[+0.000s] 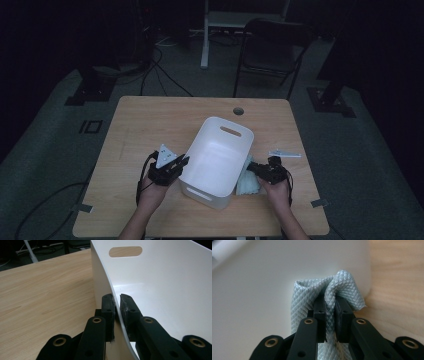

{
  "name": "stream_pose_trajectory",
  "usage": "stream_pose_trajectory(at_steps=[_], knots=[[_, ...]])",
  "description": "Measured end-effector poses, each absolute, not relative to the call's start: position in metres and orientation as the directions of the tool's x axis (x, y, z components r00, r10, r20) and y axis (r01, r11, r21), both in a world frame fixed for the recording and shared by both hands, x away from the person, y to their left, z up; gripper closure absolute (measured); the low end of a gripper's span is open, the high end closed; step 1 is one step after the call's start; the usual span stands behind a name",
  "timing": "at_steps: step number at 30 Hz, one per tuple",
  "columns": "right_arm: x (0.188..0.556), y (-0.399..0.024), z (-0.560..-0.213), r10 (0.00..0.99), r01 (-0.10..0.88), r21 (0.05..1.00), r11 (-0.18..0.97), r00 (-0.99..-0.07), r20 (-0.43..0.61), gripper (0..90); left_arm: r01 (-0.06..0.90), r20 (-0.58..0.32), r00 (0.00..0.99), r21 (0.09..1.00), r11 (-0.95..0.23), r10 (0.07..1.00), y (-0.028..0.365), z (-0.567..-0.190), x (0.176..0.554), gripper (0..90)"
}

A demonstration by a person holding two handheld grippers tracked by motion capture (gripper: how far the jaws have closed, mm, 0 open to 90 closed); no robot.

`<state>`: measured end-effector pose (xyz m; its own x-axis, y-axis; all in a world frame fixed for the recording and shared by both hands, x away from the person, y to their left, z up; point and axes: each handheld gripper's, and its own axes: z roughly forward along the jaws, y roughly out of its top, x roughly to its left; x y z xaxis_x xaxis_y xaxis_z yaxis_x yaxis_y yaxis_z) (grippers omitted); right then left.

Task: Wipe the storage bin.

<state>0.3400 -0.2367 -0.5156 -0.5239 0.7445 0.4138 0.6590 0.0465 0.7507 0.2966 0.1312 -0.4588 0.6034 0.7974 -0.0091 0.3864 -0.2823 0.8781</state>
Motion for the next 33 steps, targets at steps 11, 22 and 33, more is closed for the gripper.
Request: stream_pose_trajectory(at_steps=[11,22,33], knots=[[0.348,-0.236,-0.539,0.762,0.717,0.694,0.056,-0.480,0.435,81.8,0.390,-0.005,0.587,0.878,-0.277,0.810,0.130,-0.459,0.296,82.6],[0.302,-0.238,-0.483,0.626,0.587,0.809,0.006,-0.633,0.455,81.4,0.398,-0.002,0.577,0.873,-0.280,0.816,0.128,-0.458,0.294,82.8],[0.304,-0.229,-0.484,0.682,0.561,0.827,0.044,-0.622,0.386,81.4,0.398,-0.007,0.586,0.874,-0.280,0.810,0.128,-0.458,0.294,82.4]])
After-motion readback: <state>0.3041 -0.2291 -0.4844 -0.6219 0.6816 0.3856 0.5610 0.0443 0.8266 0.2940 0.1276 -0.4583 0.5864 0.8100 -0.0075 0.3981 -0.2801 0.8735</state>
